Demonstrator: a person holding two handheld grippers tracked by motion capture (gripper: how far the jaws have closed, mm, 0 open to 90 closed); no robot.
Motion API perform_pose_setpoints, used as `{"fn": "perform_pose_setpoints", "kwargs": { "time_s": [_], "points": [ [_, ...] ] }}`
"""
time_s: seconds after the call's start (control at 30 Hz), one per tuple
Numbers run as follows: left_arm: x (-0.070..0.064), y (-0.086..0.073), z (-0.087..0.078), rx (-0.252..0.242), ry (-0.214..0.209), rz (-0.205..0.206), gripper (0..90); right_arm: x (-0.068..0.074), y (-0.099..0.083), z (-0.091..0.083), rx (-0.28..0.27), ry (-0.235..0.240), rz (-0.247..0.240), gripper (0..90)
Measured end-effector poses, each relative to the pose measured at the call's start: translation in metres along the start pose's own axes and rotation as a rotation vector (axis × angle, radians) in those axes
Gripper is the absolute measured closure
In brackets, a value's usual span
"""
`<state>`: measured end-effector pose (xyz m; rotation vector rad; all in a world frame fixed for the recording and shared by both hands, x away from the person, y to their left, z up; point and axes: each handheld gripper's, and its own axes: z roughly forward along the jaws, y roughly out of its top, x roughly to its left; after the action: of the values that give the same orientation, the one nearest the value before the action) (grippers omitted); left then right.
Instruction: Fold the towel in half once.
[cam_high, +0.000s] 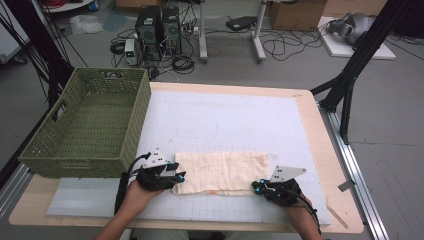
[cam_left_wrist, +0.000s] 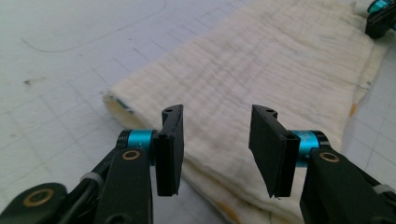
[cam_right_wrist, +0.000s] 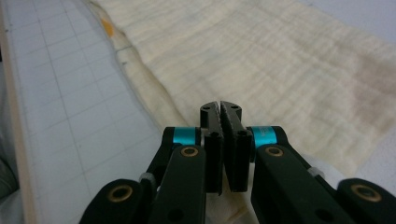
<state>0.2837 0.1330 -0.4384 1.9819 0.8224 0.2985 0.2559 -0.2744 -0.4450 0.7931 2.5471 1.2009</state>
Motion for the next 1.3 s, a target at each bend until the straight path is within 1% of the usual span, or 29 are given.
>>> {"fn": "perform_pose_setpoints", "kwargs": {
  "time_s": [0.03,0.07,0.1,0.13,0.17,0.2,0.23,0.3,0.33,0.4,0.47,0.53,0.57,0.6,0.63,0.67,0.7,0.73,0.77,0.8,0.83,0.87,1.0,1.1,1.17,1.2,1.27,1.3],
  "points": [
    [0.001,0.000,-0.003,-0.005,-0.003,0.003,56.1,0.001,0.001,-0.001,-0.012,0.006,-0.002,88.0],
    [0.001,0.000,-0.005,-0.015,-0.012,0.016,62.3,0.002,0.002,-0.003,-0.028,0.012,-0.005,87.9],
    [0.001,-0.001,-0.008,-0.020,-0.019,0.030,70.9,0.003,0.004,-0.005,-0.048,0.024,-0.009,87.9],
    [0.001,-0.001,-0.010,-0.020,-0.030,0.033,73.3,0.004,0.006,-0.006,-0.064,0.033,-0.019,87.9],
    [0.001,-0.001,-0.012,-0.029,-0.038,0.024,73.2,0.006,0.008,-0.007,-0.071,0.046,-0.023,87.9],
    [0.000,-0.001,-0.013,-0.028,-0.048,0.021,73.2,0.008,0.009,-0.008,-0.077,0.055,-0.029,87.9],
    [-0.001,-0.002,-0.014,-0.026,-0.066,0.024,73.1,0.010,0.010,-0.008,-0.074,0.069,-0.034,87.9],
    [-0.004,-0.004,-0.015,-0.009,-0.098,0.024,69.0,0.013,0.011,-0.008,-0.070,0.085,-0.047,87.8],
    [-0.007,-0.005,-0.013,0.009,-0.116,0.026,66.5,0.013,0.011,-0.007,-0.069,0.094,-0.052,87.8],
    [-0.012,-0.007,-0.009,0.040,-0.117,0.047,61.9,0.014,0.010,-0.007,-0.047,0.076,-0.056,87.8],
    [-0.016,-0.009,-0.006,0.062,-0.110,0.069,59.3,0.012,0.009,-0.007,-0.046,0.065,-0.050,87.8],
    [-0.019,-0.010,-0.002,0.074,-0.116,0.084,57.9,0.011,0.009,-0.007,-0.048,0.060,-0.046,87.4],
    [-0.021,-0.010,-0.001,0.080,-0.110,0.092,57.8,0.011,0.008,-0.007,-0.045,0.057,-0.044,87.2],
    [-0.023,-0.010,0.001,0.091,-0.103,0.111,58.0,0.010,0.008,-0.007,-0.046,0.057,-0.043,86.9],
    [-0.025,-0.011,0.002,0.099,-0.097,0.128,59.9,0.010,0.008,-0.007,-0.043,0.056,-0.039,86.9],
    [-0.027,-0.012,0.004,0.108,-0.095,0.156,65.8,0.009,0.007,-0.006,-0.043,0.054,-0.037,86.8],
    [-0.029,-0.013,0.005,0.103,-0.085,0.178,72.0,0.009,0.007,-0.006,-0.039,0.052,-0.037,86.8],
    [-0.030,-0.014,0.005,0.097,-0.084,0.184,75.9,0.008,0.007,-0.006,-0.041,0.047,-0.037,86.8],
    [-0.030,-0.013,0.004,0.098,-0.076,0.194,83.0,0.008,0.007,-0.006,-0.041,0.048,-0.038,86.8],
    [-0.030,-0.013,0.004,0.096,-0.072,0.199,86.5,0.008,0.007,-0.007,-0.043,0.048,-0.037,86.8],
    [-0.030,-0.013,0.003,0.092,-0.068,0.203,88.0,0.008,0.007,-0.007,-0.044,0.048,-0.038,86.8],
    [-0.029,-0.013,0.001,0.082,-0.071,0.198,88.4,0.008,0.007,-0.007,-0.043,0.050,-0.037,86.8],
    [-0.023,-0.008,-0.009,0.025,-0.091,0.148,88.5,0.009,0.008,-0.006,-0.044,0.053,-0.036,86.1],
    [-0.019,-0.006,-0.014,0.000,-0.102,0.132,88.5,0.009,0.009,-0.006,-0.044,0.051,-0.044,86.2],
    [-0.016,-0.006,-0.016,-0.005,-0.108,0.126,88.4,0.010,0.009,-0.007,-0.045,0.055,-0.044,86.2],
    [-0.015,-0.006,-0.016,0.003,-0.105,0.130,88.3,0.010,0.009,-0.007,-0.041,0.054,-0.046,86.2],
    [-0.015,-0.007,-0.017,0.008,-0.122,0.123,88.4,0.011,0.009,-0.006,-0.040,0.060,-0.041,86.4],
    [-0.015,-0.008,-0.017,0.008,-0.132,0.118,88.4,0.011,0.009,-0.006,-0.038,0.067,-0.049,86.9]
  ]
}}
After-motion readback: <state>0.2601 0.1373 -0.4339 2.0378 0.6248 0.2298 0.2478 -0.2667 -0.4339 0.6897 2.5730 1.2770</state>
